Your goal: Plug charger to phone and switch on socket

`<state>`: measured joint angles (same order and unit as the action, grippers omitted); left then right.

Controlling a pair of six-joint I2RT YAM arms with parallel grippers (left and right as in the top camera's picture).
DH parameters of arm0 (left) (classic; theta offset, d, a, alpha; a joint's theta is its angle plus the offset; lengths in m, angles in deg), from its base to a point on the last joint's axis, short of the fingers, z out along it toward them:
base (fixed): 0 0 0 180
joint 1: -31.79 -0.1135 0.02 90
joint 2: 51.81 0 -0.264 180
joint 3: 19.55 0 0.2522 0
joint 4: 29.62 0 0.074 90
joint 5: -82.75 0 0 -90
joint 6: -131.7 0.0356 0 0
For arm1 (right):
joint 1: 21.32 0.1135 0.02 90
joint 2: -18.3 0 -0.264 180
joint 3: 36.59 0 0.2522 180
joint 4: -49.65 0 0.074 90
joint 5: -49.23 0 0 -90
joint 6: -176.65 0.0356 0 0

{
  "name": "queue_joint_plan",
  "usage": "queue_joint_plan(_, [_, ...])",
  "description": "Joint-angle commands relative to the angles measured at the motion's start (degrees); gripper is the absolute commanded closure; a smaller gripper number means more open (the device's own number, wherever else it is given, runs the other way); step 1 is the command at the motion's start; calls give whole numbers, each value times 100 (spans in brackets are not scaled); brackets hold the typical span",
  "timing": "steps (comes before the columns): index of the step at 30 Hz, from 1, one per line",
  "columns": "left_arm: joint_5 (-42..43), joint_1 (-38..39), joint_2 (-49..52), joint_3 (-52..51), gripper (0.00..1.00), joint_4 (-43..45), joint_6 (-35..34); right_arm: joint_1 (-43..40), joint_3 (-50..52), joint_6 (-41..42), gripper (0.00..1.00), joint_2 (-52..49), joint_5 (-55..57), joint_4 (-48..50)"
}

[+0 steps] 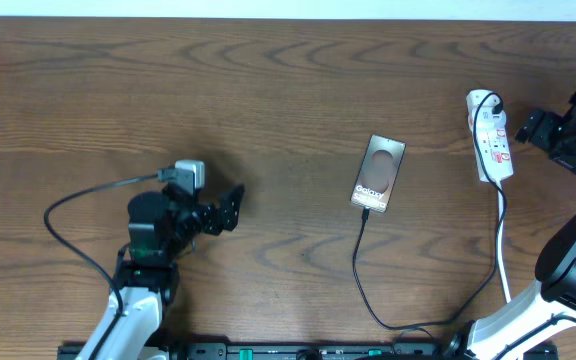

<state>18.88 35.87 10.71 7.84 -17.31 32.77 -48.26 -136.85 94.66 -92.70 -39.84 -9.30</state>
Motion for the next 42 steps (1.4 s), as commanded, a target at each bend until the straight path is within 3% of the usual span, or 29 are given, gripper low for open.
queue_joint_plan(1, [-782, -15, -295, -455, 9, -7, 146, 2, -2, -81, 1, 7, 44, -2])
queue_joint_plan(13, [-1038, -15, -1591, -1351, 9, 195, 166, 2, -2, -81, 1, 7, 44, -2])
queue_joint_plan(22, [-1408, -15, -2796, -1340, 9, -1296, 186, 2, -2, -81, 1, 7, 44, -4])
queue_joint_plan(28, [-1825, -13, -4463, -1340, 9, -2955, 186, 2, -2, -81, 1, 7, 44, -4])
queue_joint_plan(36, [-2236, -15, -6183, -1340, 9, -2997, 859, 2, -2, -81, 1, 7, 44, -2])
queue_joint_plan(42, [-2699, -15, -6245, -1340, 9, -3034, 1145, 2, -2, -81, 1, 7, 44, -4])
